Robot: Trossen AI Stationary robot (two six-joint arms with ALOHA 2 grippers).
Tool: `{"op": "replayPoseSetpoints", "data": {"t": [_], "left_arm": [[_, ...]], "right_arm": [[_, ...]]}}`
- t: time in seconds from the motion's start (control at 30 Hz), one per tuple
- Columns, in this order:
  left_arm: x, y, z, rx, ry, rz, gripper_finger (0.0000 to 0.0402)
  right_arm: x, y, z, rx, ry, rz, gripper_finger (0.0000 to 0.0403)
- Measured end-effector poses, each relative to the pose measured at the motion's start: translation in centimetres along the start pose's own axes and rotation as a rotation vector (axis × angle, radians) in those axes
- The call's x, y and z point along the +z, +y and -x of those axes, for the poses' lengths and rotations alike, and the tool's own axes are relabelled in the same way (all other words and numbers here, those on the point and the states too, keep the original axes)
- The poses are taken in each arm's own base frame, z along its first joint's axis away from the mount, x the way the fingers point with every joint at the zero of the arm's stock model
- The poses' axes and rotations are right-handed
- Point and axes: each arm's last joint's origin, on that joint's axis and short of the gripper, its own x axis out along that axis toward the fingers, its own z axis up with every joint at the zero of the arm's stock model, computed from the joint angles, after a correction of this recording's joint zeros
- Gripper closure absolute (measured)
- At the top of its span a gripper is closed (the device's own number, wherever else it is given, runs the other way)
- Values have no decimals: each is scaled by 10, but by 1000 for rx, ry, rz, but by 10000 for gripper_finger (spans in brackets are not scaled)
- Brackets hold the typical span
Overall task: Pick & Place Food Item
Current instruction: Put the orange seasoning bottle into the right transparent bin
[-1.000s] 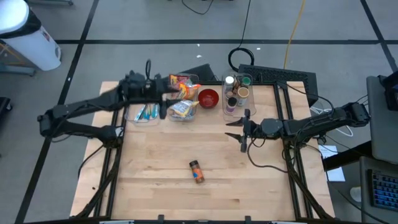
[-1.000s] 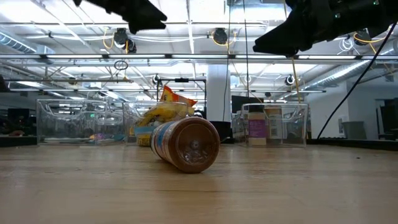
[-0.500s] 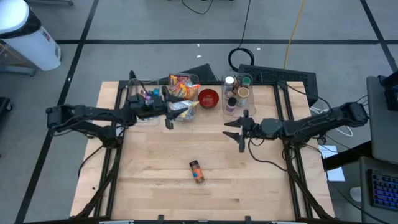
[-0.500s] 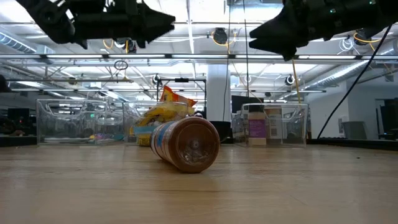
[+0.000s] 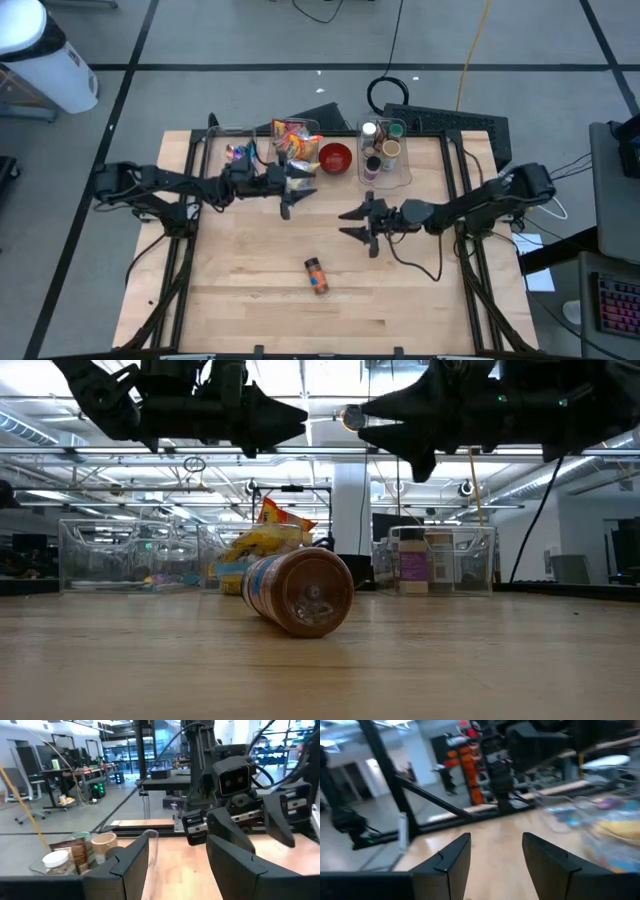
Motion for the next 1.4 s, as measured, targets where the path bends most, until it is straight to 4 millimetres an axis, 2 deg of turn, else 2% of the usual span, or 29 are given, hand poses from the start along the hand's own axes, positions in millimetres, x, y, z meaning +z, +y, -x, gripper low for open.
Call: {"op": "replayPoseSetpoints", "data": {"t": [0.17, 0.37, 0.5, 0.67, 0.9, 1.17, 1.4], "left_arm": [[-1, -17, 0, -91, 38, 13, 195], [-6, -39, -1, -150, 105, 31, 195], [-4, -55, 0, -134, 113, 32, 195], [4, -72, 8, -45, 148, -3, 195], [20, -89, 27, 61, 184, -3, 195], [23, -116, 41, -3, 228, 88, 195], [24, -140, 51, 39, 230, 133, 195]], "right_arm": [[4, 11, -17, 24, 23, 35, 232], [21, 35, -44, 15, 270, 147, 232], [34, 49, -53, 31, 407, 228, 231], [54, 63, -59, 25, 484, 188, 229], [62, 77, -67, -12, 588, 78, 194], [46, 77, -79, -55, 657, -103, 124], [18, 88, -98, 152, 708, -299, 96]]}}
